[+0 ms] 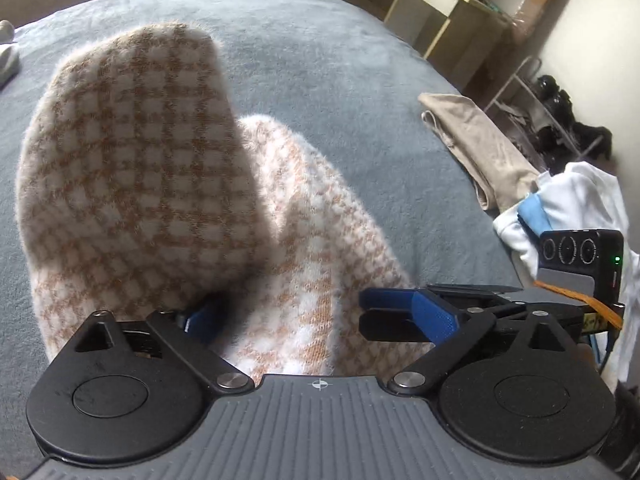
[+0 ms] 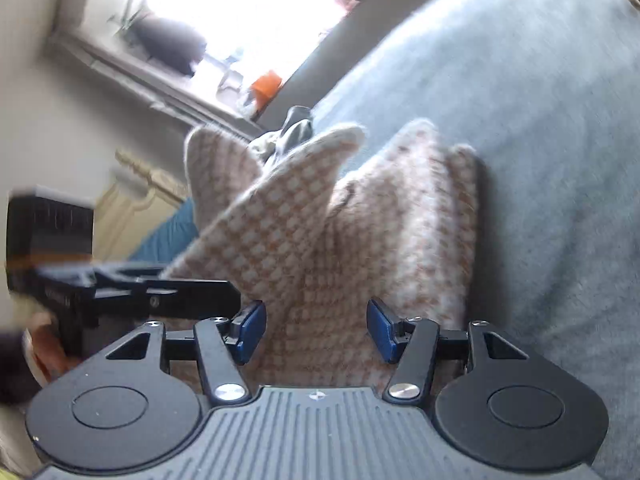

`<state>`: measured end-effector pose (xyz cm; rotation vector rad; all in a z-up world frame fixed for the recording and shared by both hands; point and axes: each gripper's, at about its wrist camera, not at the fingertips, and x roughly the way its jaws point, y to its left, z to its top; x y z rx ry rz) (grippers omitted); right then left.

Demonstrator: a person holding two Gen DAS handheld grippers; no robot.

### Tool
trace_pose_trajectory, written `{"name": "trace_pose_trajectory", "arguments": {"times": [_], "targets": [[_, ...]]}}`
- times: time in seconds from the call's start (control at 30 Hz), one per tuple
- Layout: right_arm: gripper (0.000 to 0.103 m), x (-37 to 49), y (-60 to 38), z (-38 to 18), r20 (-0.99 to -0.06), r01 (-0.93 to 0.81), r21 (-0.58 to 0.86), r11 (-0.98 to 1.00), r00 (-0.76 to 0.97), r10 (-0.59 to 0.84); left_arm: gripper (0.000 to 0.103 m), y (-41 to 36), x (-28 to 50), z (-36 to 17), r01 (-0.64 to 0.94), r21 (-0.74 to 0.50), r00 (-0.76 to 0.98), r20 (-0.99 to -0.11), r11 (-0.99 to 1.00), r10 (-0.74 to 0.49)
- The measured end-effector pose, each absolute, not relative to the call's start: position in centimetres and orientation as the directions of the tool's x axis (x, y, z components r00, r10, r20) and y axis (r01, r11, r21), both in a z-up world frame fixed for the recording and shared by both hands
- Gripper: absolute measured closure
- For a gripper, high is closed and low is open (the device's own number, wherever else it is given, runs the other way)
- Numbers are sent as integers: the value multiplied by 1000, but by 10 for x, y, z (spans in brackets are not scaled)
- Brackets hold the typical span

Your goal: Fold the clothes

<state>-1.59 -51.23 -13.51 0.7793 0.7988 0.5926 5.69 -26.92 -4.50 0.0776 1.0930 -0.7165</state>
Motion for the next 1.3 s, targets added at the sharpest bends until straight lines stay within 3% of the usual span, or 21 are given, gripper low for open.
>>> {"name": "trace_pose_trajectory", "arguments": {"times": [0.27, 0.33, 0.43, 0.57, 0.7, 0.8, 0.97, 1.13, 1.3], "targets": [[40, -12, -544, -103, -431, -137, 742, 656, 651, 624, 3, -289, 28, -48, 677, -61, 360, -842, 733, -403], [40, 4, -526, -73, -445, -216, 639, 738, 679, 584, 3, -296, 17, -51, 687, 19, 408, -838, 726, -363], [42, 13, -474, -24, -391, -434, 442, 785, 694, 604, 3, -303, 3, -55, 700, 115, 460, -828, 705, -321], [51, 45, -413, -1, -420, -607, 354, 711, 576, 701, 3, -304, -9, -55, 695, 179, 504, -812, 697, -294], [76, 79, -385, -33, -581, -574, 354, 739, 485, 654, 3, -295, -12, -41, 717, 139, 477, -813, 683, -335], [91, 80, -399, -55, -623, -504, 386, 773, 475, 621, 4, -282, -18, -25, 766, 81, 425, -808, 637, -408], [93, 80, -416, -71, -624, -444, 423, 790, 489, 609, 5, -245, -34, 13, 876, -118, 222, -763, 468, -607], [92, 79, -425, -78, -628, -392, 447, 804, 503, 594, 5, -191, -36, 31, 875, -195, 162, -745, 443, -647], [91, 76, -435, -83, -624, -337, 490, 804, 508, 594, 5, -133, -23, 24, 801, -280, 216, -689, 529, -692]]}}
